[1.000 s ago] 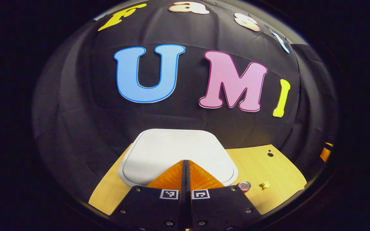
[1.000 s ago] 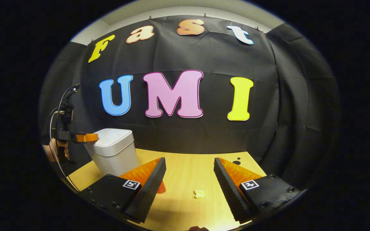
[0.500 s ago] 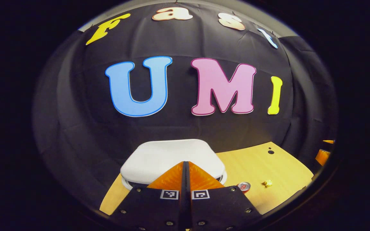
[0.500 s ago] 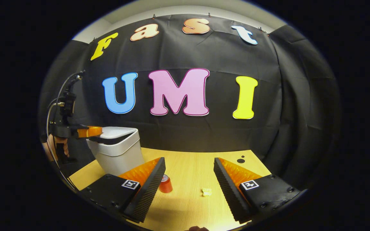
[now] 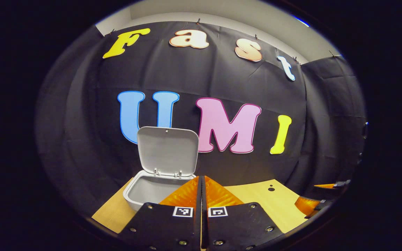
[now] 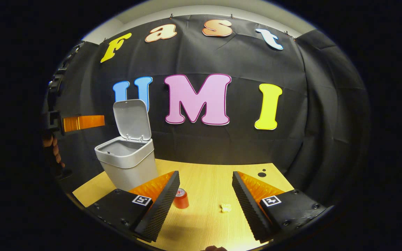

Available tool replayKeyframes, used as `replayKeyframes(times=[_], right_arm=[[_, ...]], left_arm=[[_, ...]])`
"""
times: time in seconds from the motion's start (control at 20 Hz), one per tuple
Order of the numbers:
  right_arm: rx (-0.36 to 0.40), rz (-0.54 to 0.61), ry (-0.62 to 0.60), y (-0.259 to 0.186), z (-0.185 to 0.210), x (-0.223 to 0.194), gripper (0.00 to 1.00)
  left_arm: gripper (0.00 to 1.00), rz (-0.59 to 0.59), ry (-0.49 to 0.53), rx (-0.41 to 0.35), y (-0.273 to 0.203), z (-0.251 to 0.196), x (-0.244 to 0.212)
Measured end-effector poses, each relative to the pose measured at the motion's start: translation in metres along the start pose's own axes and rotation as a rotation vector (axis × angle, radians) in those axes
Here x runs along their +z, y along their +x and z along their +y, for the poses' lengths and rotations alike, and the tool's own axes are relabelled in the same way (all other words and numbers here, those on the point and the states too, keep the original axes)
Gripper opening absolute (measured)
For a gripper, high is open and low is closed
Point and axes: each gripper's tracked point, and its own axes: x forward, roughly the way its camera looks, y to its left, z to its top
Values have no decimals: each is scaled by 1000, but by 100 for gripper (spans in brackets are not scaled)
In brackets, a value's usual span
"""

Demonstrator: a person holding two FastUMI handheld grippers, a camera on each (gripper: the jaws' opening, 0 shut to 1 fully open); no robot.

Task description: Press the lid of the desktop garbage bin to open it, pick up the crumpled paper on the desktop and throw it into the bin, then pick up the pop can on the desktop and drop it into the bin, and finally close the garbage bin lid.

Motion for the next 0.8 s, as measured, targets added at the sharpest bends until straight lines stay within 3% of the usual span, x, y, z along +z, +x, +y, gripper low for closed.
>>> replayKeyframes(times=[0.1, 0.15, 0.2, 0.35, 0.55, 0.8], right_arm=[[1, 4, -3, 1, 1, -1, 98], [-1, 3, -4, 2, 1, 0, 98], [-3, 3, -3, 3, 1, 0, 98], [-6, 14, 2, 8, 2, -3, 98], [-20, 28, -15, 17, -1, -12, 98], [-58, 67, -100, 41, -17, -37, 98]], left_arm=[[8, 8, -9, -33, -10, -14, -2], [20, -1, -20, -63, -13, -23, -1], [27, -20, -26, -71, -19, -26, 2], [92, -65, -2, -99, -28, -34, 5], [93, -54, 78, -53, -33, -28, -9], [93, -85, 52, -71, -41, -31, -13]])
